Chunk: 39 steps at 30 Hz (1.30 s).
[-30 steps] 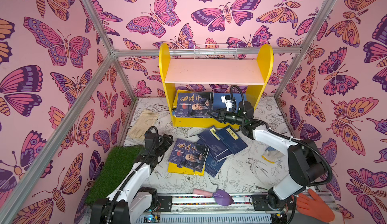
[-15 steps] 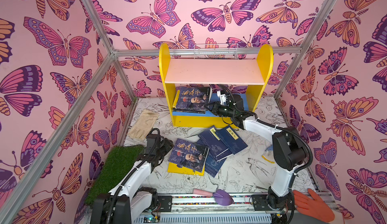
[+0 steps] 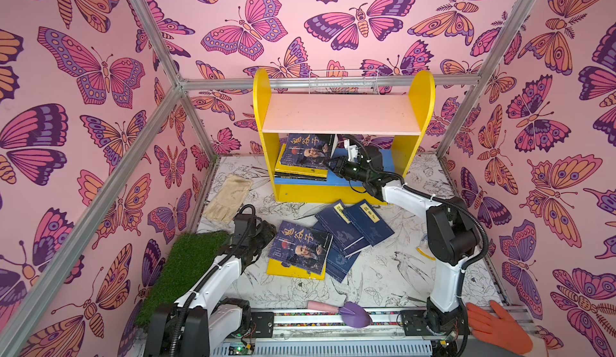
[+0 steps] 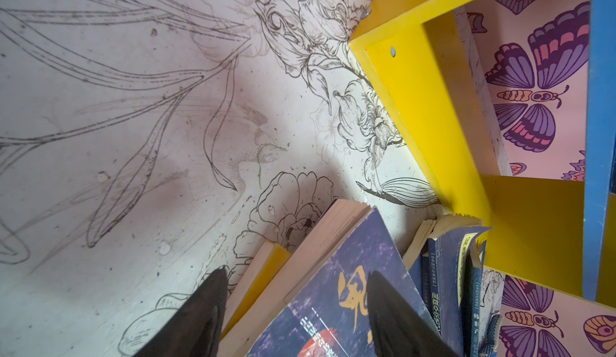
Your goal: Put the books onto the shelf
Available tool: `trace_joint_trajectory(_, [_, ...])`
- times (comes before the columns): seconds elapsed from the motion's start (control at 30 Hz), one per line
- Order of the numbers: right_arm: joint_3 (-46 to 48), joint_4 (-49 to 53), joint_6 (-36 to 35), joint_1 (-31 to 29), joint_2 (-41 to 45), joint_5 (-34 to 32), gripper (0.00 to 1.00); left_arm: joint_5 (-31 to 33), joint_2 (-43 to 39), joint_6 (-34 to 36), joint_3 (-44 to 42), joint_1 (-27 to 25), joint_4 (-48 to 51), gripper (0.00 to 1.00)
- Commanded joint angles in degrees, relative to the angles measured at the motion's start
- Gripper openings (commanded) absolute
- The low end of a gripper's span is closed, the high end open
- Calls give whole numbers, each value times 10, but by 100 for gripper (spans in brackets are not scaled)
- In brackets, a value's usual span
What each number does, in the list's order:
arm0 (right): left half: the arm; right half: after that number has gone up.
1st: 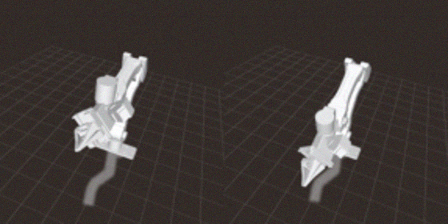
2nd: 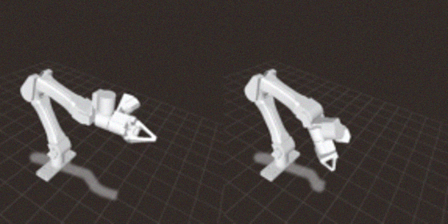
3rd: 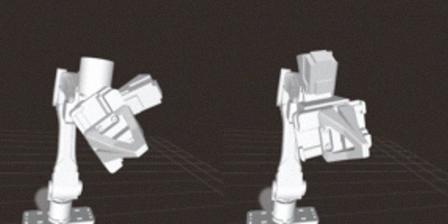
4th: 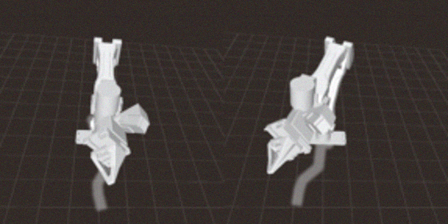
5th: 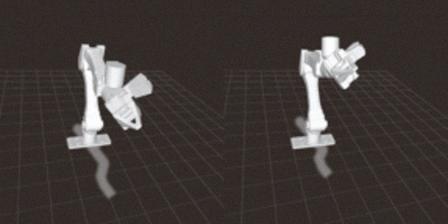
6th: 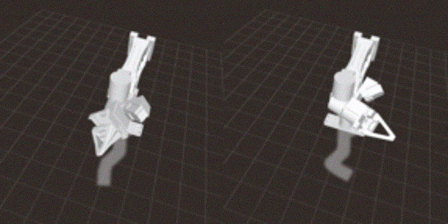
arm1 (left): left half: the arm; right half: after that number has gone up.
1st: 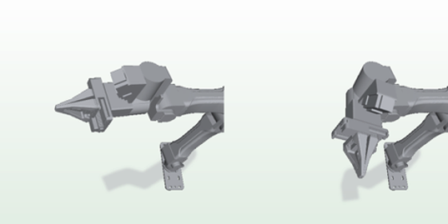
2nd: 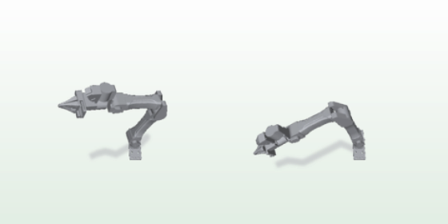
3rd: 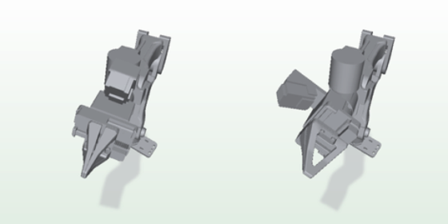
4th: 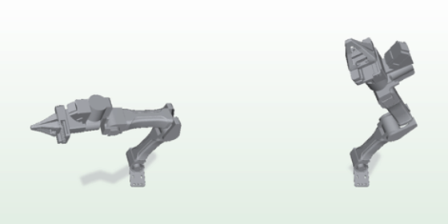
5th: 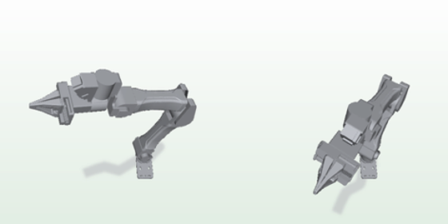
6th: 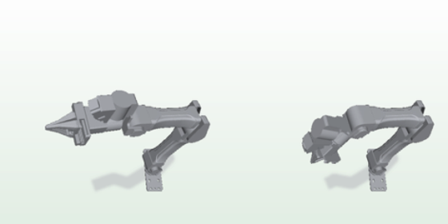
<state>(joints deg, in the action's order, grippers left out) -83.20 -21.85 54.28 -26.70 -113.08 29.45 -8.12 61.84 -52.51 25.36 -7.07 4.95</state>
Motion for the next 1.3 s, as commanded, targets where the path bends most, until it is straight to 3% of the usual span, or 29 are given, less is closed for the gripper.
trace_joint_trajectory(0.0, [-19, -53, 39, -4, -18, 26, 0, -8, -3, 7, 4, 3, 12, 69])
trace_joint_trajectory(0.27, [-48, -7, 23, -12, -39, 32, 3, -11, -8, 6, 4, 3, 12, 71])
trace_joint_trajectory(0.43, [-78, 108, -36, -12, -36, 12, 4, -12, -8, 3, 3, 3, 12, 72])
trace_joint_trajectory(0.6, [-95, 211, -79, -11, -27, -23, 33, -21, -3, 4, 5, 3, 12, 73])
trace_joint_trajectory(0.73, [-95, 242, -103, -12, -12, -57, 46, -21, -3, 5, 7, 2, 13, 73])
trace_joint_trajectory(1.07, [-78, 284, -147, -11, 27, -148, 56, -27, 7, 18, 16, -1, 15, 75])
trace_joint_trajectory(1.27, [-84, 241, -137, -10, 12, -118, 55, -27, 13, 23, 18, -5, 14, 76])
